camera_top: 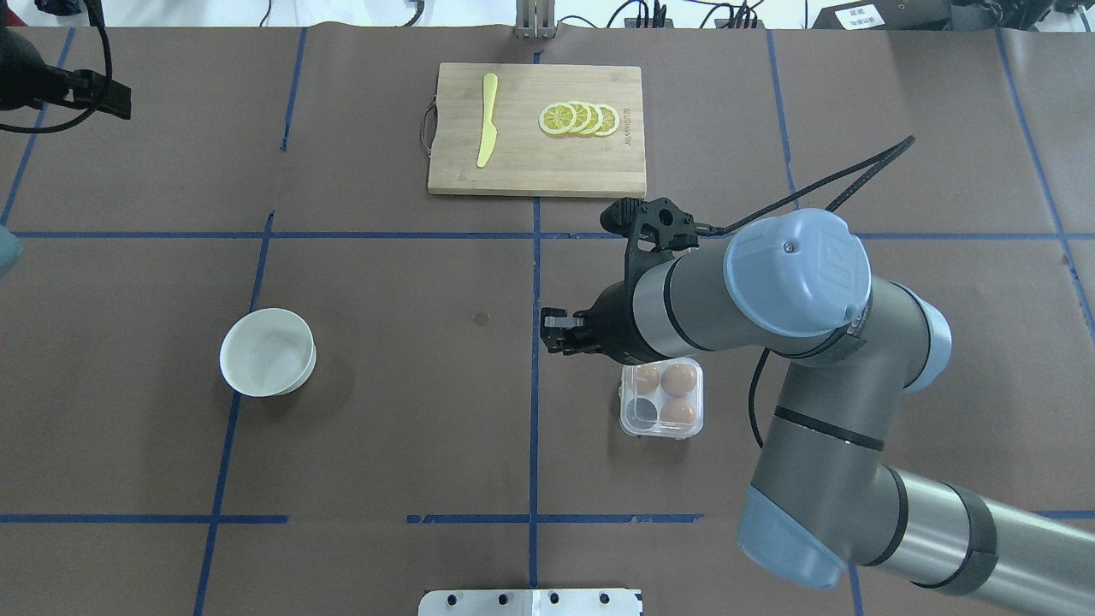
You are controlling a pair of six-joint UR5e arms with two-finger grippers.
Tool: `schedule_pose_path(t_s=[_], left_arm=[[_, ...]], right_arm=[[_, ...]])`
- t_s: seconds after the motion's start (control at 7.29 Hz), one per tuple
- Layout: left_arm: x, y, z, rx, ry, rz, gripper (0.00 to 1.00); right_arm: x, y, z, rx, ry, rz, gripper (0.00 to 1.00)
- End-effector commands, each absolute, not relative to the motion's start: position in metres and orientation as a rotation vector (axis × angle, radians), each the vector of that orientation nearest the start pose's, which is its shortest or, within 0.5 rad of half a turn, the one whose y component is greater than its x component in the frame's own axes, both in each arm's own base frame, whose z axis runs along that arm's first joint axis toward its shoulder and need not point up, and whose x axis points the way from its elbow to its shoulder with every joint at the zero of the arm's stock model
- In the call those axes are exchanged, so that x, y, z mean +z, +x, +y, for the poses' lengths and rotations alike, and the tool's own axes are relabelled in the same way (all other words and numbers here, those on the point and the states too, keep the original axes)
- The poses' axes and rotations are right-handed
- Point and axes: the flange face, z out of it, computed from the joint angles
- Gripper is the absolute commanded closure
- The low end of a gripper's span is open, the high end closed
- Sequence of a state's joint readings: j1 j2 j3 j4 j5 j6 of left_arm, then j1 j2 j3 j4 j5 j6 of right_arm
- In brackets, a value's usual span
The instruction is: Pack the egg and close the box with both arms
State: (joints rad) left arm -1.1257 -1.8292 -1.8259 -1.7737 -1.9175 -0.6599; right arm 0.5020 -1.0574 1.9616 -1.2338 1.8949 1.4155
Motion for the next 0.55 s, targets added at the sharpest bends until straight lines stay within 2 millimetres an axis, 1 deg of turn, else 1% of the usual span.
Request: schedule_pose_path(t_s=[0.0,0.14,0.27,0.41], left_arm=[[0.409,0.144,-0.57,0.018,0.45,0.604,0.0],[0.412,0.129,-0.57,0.056,0.438,0.635,0.0],[0.419,0.104,-0.573,0.081,0.433,0.658,0.0],[0.429,0.075,-0.58,0.131,0.454,0.639,0.0]], right_arm=[[0.156,-0.405,-0.413,0.177,0.151,-1.236,0.0],[0.169,-0.366,-0.443,0.175,0.139,-1.2,0.0],[0.19,-0.324,-0.473,0.147,0.161,-1.14,0.0],[0.218,-0.281,-0.497,0.082,0.174,-1.074,0.0]])
